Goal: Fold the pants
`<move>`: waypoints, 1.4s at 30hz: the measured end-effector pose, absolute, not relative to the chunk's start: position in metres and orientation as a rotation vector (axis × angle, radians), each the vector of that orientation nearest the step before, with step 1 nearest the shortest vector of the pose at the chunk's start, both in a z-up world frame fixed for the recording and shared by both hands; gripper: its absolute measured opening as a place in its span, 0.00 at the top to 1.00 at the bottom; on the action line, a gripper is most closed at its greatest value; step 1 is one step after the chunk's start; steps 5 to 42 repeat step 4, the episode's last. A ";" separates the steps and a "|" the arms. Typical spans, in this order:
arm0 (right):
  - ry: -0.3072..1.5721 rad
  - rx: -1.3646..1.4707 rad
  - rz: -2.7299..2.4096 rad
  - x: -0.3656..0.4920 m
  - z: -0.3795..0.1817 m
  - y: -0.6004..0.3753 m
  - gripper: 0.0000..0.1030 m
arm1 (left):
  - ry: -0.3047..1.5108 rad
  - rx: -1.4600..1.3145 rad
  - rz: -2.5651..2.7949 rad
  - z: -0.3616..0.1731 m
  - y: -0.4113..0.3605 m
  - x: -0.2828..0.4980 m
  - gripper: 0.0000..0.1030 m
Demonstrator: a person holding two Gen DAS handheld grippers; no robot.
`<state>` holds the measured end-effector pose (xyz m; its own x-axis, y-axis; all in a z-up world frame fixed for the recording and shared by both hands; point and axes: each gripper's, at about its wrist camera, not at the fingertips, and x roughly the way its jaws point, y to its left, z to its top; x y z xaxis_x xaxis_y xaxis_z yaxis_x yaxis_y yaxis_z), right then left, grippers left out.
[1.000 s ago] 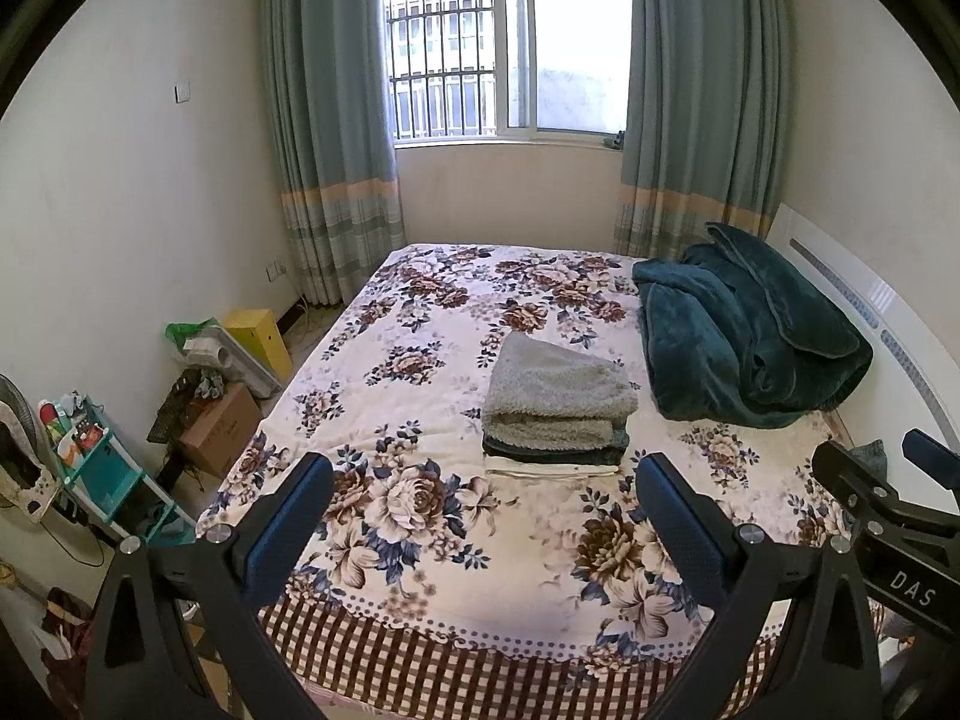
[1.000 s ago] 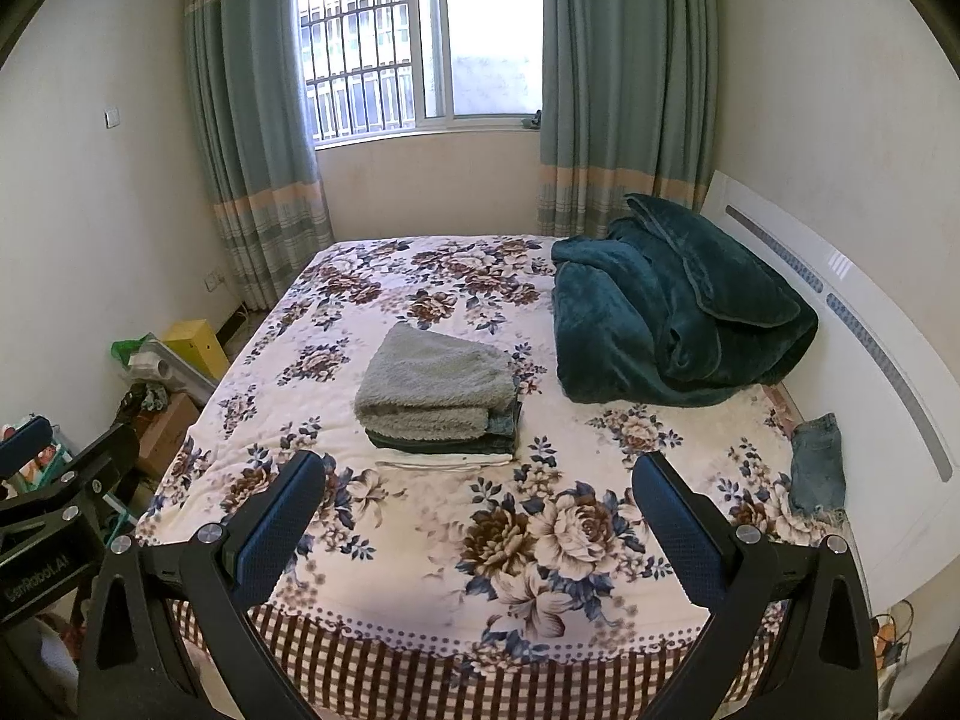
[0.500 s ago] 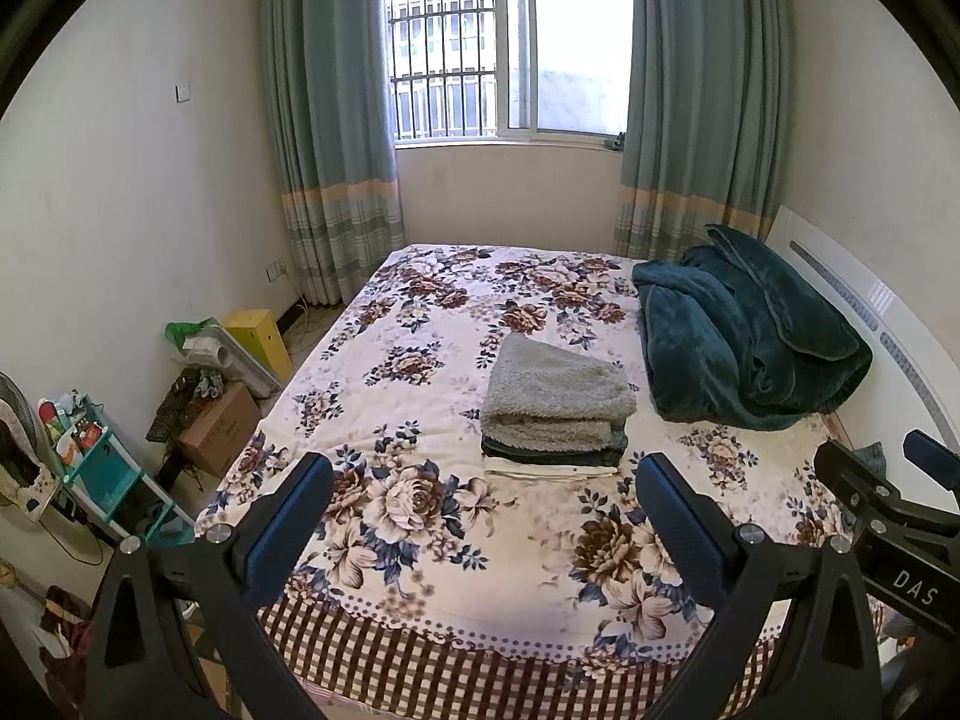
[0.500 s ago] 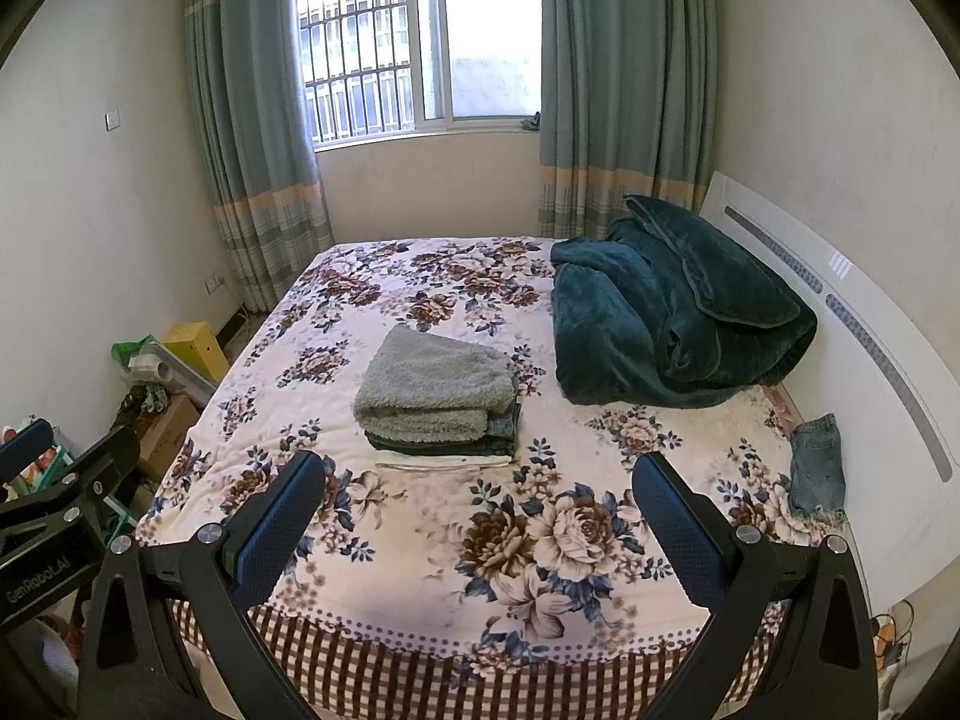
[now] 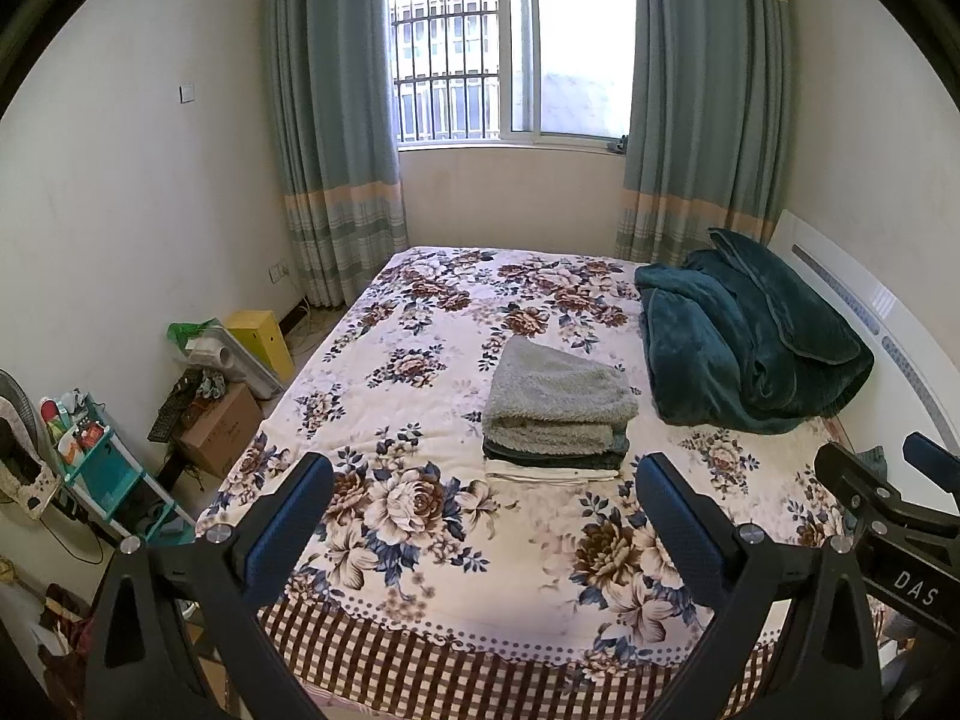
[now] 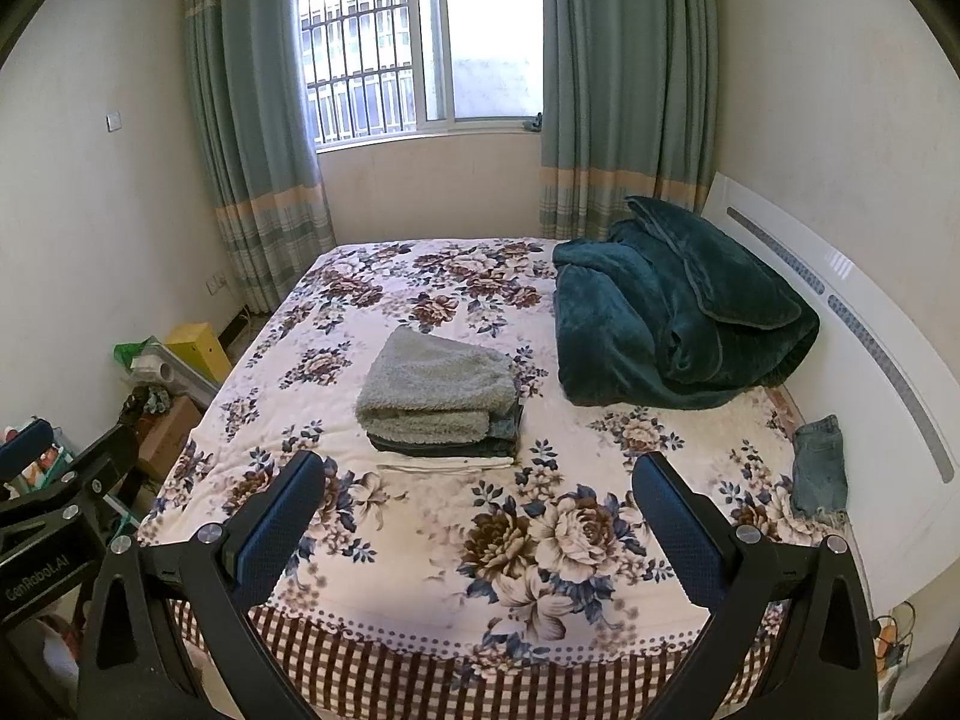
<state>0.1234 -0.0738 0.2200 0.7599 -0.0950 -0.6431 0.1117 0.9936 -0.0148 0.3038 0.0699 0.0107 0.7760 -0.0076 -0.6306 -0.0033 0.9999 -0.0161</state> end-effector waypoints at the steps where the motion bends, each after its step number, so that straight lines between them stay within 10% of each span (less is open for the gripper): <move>1: 0.698 0.020 -0.112 0.124 0.220 -0.076 0.00 | 0.680 -0.017 -0.004 0.010 0.070 0.303 0.00; 42: 0.697 0.021 -0.112 0.124 0.220 -0.075 0.00 | 0.684 -0.027 -0.011 0.013 0.071 0.306 0.00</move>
